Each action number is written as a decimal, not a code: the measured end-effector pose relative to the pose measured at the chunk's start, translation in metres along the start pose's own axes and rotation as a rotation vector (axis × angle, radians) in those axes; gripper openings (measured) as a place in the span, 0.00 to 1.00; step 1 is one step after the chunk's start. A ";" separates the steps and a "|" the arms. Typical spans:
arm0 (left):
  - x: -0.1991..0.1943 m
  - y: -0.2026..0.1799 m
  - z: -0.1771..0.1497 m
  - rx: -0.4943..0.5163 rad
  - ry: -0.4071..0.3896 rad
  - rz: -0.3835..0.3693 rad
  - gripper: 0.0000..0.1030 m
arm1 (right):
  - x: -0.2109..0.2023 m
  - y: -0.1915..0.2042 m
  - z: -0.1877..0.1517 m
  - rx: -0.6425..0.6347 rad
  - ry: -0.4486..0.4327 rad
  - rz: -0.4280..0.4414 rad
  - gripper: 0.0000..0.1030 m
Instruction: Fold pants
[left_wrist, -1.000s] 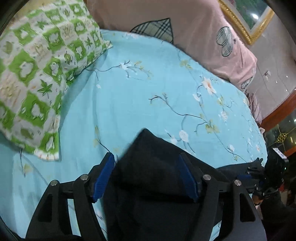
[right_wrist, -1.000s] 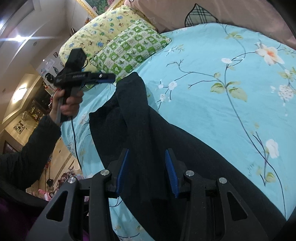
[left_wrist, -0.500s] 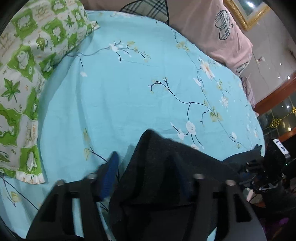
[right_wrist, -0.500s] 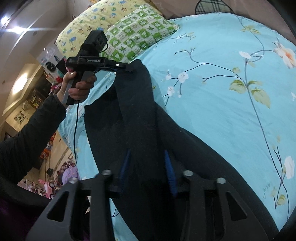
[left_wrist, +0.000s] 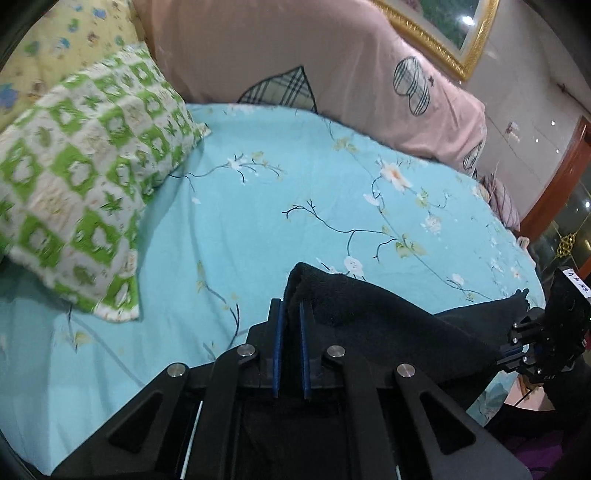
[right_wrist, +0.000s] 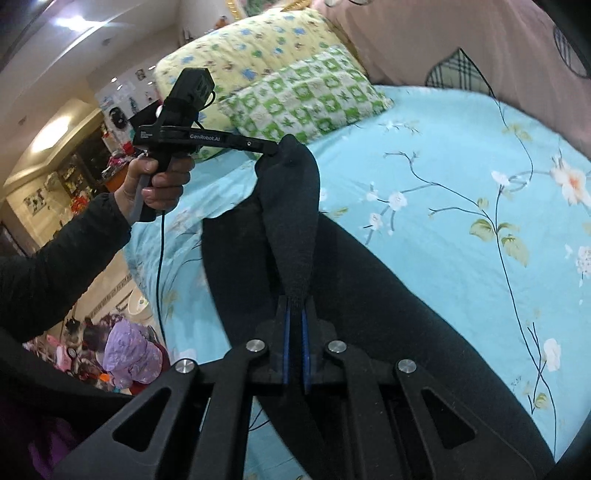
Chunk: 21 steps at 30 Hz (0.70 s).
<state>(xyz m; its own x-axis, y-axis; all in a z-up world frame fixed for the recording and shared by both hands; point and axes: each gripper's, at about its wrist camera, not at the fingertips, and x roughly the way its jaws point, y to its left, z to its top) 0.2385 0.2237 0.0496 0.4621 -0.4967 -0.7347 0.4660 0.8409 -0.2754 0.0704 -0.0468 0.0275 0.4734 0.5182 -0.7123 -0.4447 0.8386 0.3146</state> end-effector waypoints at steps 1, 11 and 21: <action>-0.006 0.000 -0.008 -0.012 -0.015 0.003 0.06 | -0.001 0.004 -0.003 -0.015 -0.001 0.002 0.06; -0.031 0.019 -0.079 -0.184 -0.092 0.006 0.06 | 0.015 0.039 -0.031 -0.141 0.045 -0.045 0.06; -0.032 0.032 -0.127 -0.324 -0.102 0.011 0.05 | 0.030 0.050 -0.046 -0.190 0.097 -0.075 0.06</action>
<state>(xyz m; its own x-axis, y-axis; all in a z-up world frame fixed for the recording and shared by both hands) 0.1430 0.2934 -0.0146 0.5465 -0.4928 -0.6771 0.2043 0.8626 -0.4629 0.0275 0.0026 -0.0070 0.4392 0.4290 -0.7893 -0.5505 0.8228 0.1409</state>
